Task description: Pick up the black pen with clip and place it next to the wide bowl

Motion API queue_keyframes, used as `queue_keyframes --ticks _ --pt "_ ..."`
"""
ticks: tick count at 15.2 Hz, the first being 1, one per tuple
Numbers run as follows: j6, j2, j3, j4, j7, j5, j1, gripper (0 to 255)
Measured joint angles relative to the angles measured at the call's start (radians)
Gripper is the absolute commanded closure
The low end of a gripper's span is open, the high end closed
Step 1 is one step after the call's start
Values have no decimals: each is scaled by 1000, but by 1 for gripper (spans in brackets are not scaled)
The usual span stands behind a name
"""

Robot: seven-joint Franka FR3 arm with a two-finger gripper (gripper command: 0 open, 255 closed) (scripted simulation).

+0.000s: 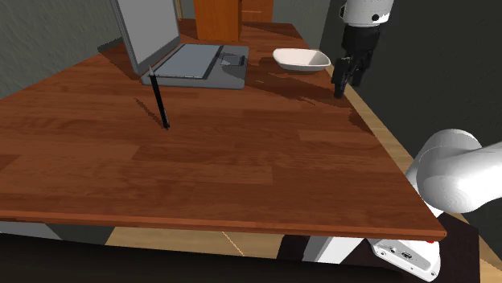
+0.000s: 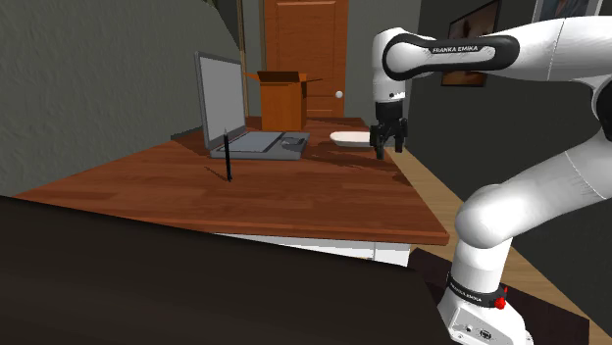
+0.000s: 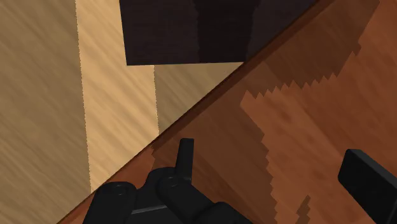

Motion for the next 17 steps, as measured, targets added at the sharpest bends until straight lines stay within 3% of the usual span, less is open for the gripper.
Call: queue_keyframes --ticks 4,17 --pt "92 -21 24 -44 18 25 19 0" --pt "745 25 228 -204 147 125 117 0"
